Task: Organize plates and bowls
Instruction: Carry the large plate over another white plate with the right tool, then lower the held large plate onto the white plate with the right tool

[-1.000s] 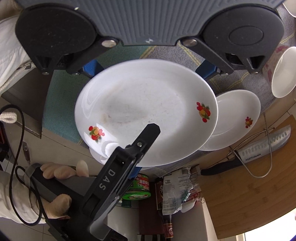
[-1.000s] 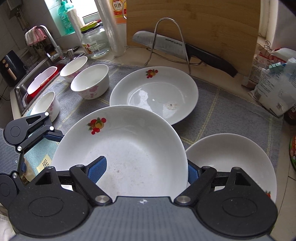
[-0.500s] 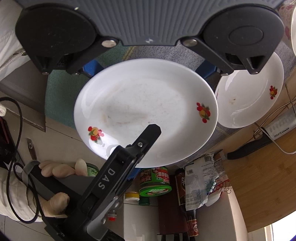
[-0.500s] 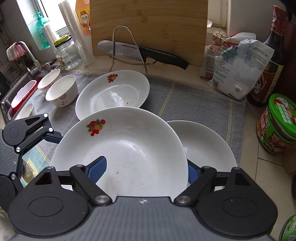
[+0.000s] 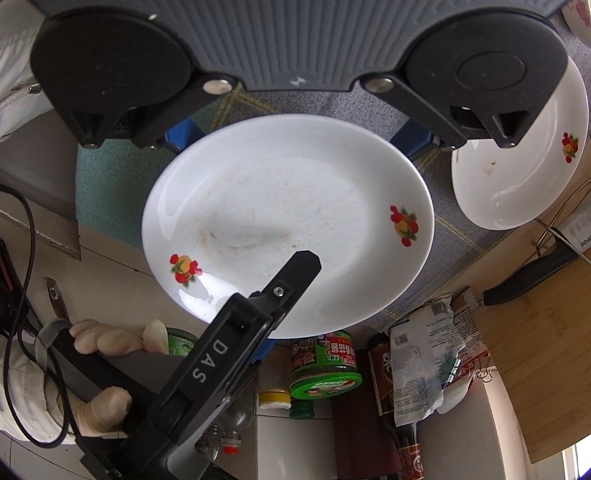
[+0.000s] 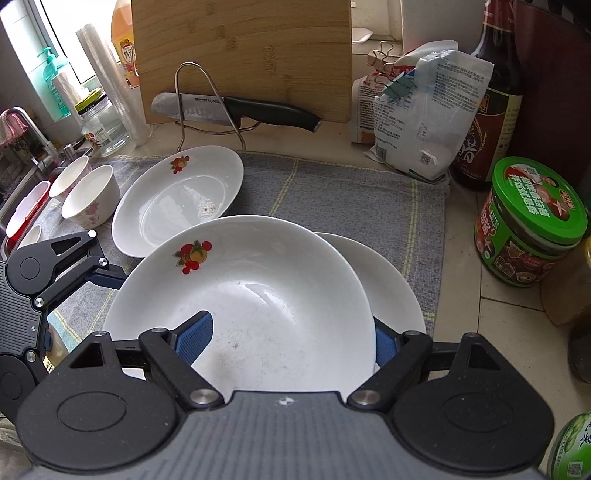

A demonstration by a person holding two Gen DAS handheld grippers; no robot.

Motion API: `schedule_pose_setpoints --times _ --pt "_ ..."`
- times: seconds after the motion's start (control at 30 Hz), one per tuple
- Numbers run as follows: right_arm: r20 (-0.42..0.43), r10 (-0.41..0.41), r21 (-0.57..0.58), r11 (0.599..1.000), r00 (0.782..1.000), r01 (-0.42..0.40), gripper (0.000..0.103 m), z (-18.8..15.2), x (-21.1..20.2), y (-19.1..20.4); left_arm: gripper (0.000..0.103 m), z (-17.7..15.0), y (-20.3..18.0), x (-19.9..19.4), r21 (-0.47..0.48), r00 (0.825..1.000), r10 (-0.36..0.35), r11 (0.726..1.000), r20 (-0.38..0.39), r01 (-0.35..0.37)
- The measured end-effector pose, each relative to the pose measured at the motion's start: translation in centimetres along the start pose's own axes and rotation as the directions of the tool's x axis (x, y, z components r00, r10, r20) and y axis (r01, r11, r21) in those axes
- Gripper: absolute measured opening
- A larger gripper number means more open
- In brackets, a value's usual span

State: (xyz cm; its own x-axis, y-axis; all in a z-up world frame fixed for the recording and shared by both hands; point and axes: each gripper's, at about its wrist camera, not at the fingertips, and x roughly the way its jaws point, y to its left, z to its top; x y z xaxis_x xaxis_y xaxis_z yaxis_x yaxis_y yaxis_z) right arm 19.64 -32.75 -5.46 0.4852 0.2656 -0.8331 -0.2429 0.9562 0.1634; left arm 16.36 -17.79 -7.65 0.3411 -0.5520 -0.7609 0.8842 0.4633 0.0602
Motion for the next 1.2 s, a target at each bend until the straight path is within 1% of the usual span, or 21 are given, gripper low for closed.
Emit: schedule_pose_setpoints --times 0.23,0.4,0.67,0.83,0.97,1.2 --pt "0.001 -0.004 0.031 0.999 1.000 0.004 0.091 -0.2 0.4 -1.4 0.102 0.7 0.2 1.1 0.021 1.000 -0.001 1.000 -0.013 0.001" --pt "-0.006 -0.005 0.044 0.999 1.000 0.005 0.091 -0.3 0.7 -2.1 0.102 0.9 0.4 1.6 0.018 1.000 -0.009 1.000 -0.024 0.010" --pt "-0.020 -0.008 0.058 0.998 1.000 0.009 0.090 -0.3 1.2 -2.7 0.102 1.1 0.4 2.4 0.019 0.999 -0.019 1.000 -0.037 0.020" --pt "-0.026 -0.007 0.069 0.998 1.000 0.009 0.090 -0.4 1.3 -2.9 0.102 1.1 0.2 2.6 0.032 0.999 -0.013 0.999 -0.044 0.014" --pt "-0.033 -0.016 0.072 0.997 0.999 0.018 0.090 -0.6 1.4 -2.9 0.103 1.2 0.5 2.7 0.015 0.998 -0.028 0.999 -0.052 0.029" --pt "-0.035 -0.023 0.076 0.997 0.999 0.025 0.091 -0.6 1.3 -2.9 0.102 1.3 0.4 2.7 0.019 0.998 -0.023 1.000 -0.054 0.024"
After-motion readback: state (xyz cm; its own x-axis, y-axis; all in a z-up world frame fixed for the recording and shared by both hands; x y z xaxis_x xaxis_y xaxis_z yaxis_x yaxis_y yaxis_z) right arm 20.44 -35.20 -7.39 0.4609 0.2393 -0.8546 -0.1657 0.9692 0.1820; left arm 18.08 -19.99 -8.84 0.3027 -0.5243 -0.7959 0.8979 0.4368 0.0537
